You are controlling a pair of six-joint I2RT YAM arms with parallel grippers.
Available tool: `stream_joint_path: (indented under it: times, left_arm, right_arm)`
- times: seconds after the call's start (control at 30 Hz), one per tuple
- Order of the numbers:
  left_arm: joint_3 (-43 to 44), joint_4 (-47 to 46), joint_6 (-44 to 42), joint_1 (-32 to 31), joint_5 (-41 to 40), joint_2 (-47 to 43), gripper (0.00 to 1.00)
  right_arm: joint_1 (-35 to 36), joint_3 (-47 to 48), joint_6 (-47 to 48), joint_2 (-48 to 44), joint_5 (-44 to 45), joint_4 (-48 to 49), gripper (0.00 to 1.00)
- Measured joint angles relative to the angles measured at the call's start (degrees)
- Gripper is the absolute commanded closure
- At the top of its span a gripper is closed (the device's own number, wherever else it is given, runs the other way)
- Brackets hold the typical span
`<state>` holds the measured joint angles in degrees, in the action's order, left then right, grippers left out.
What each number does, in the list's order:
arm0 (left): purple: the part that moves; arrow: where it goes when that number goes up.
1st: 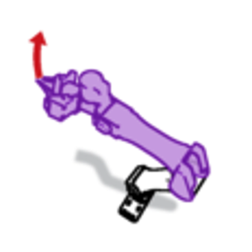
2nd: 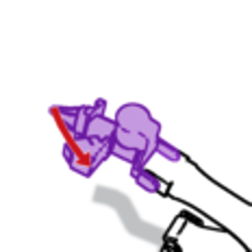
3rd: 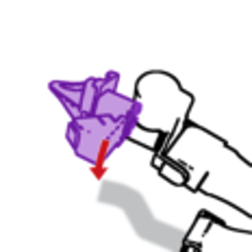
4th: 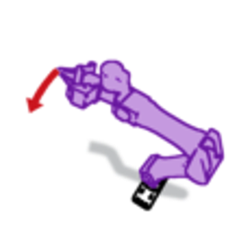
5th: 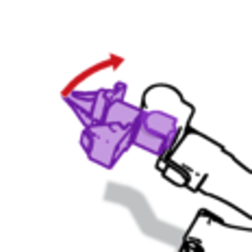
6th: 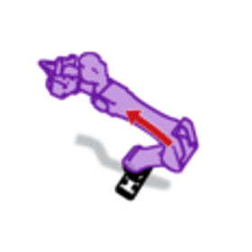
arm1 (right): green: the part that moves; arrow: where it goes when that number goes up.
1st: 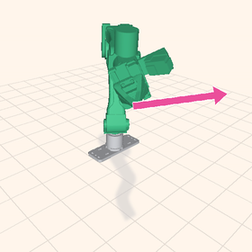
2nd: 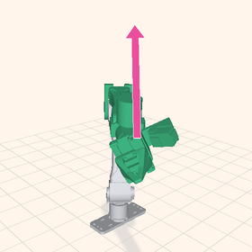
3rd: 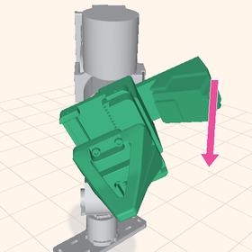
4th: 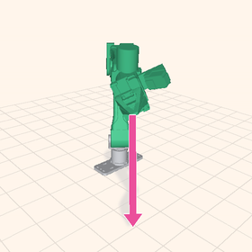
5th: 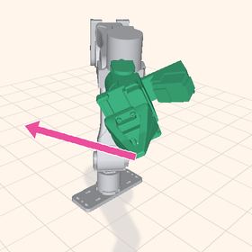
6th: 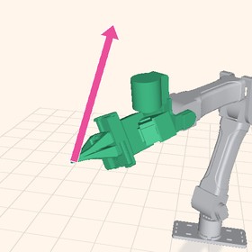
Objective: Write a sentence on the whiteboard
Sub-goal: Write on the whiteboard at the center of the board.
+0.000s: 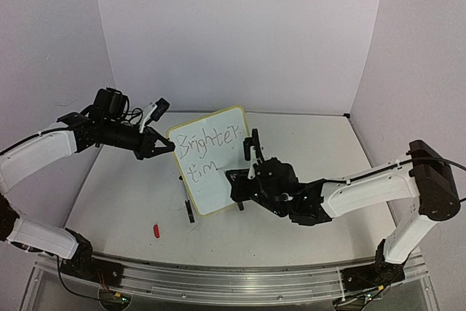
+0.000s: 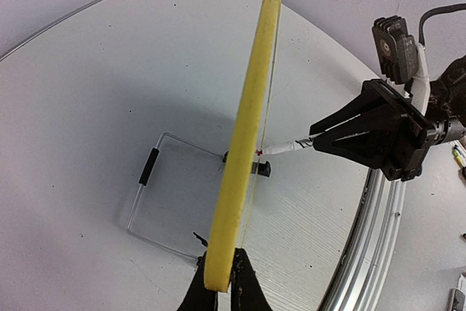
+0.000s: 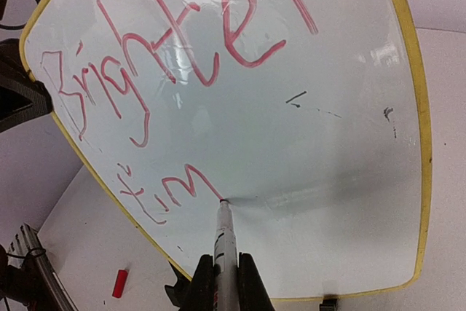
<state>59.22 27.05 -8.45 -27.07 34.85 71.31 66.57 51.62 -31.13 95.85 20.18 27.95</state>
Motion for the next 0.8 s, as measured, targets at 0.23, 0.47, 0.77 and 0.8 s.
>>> stream_joint_path:
  times: [0.23,0.47,0.77,0.8]
  left_arm:
    - [0.02,-0.02,-0.05,0.0,0.02,-0.05,1.0]
    - [0.0,-0.02,-0.07,0.0,0.02,-0.09,1.0]
    - [0.0,-0.02,-0.07,0.0,0.02,-0.09,1.0]
    - [0.0,-0.02,-0.07,0.0,0.02,-0.09,1.0]
  right_arm:
    - [-0.04,-1.33,0.88,-2.14,-0.48,-0.06,1.0]
    - [-0.07,-1.84,1.83,-4.9,-1.42,1.71,1.0]
    - [-0.07,-1.36,2.5,-3.9,-1.41,1.56,1.0]
    - [-0.08,-1.29,2.52,-3.62,-1.4,1.51,1.0]
